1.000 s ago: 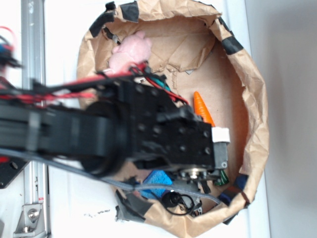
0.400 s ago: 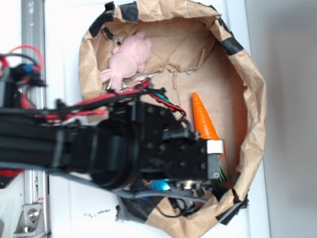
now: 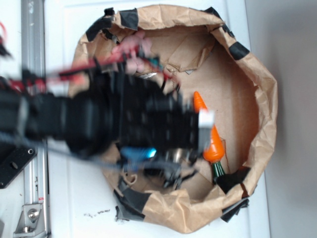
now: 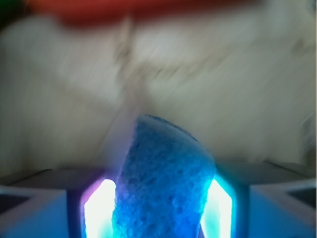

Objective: Grab the blue sponge.

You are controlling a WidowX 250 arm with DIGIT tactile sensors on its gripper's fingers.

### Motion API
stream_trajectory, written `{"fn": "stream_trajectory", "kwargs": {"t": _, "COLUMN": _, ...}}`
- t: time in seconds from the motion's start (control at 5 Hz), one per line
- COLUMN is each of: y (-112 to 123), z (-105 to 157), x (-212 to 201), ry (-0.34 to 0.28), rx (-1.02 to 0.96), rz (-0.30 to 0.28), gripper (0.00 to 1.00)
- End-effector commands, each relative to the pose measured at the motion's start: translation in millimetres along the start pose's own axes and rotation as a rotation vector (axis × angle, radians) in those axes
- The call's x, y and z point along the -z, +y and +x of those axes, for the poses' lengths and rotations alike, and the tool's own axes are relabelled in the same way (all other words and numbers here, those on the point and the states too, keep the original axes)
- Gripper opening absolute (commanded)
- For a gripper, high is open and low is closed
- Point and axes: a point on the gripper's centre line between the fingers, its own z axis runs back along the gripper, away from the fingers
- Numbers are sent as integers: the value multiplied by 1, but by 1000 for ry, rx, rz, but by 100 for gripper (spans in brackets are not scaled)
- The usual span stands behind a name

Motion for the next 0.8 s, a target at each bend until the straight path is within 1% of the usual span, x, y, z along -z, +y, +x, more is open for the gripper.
{"fn": "stream_trajectory", "kwargs": {"t": 0.0, "y": 5, "z": 29, "x": -86, "ry": -305, "rx": 259, "rz": 89, "gripper": 0}}
{"fn": "stream_trajectory", "kwargs": {"t": 0.2, "y": -9, "z": 26, "x": -94, "ry": -281, "rx": 291, "rz": 99, "gripper": 0}}
{"fn": "stream_trajectory", "kwargs": {"t": 0.4, "y": -9, "z": 23, "x": -96, "ry": -237, "rx": 317, "rz": 76, "gripper": 0}}
{"fn": "stream_trajectory", "kwargs": {"t": 0.6, "y": -12, "z": 21, "x": -98, "ry": -215, "rx": 312, "rz": 153, "gripper": 0}}
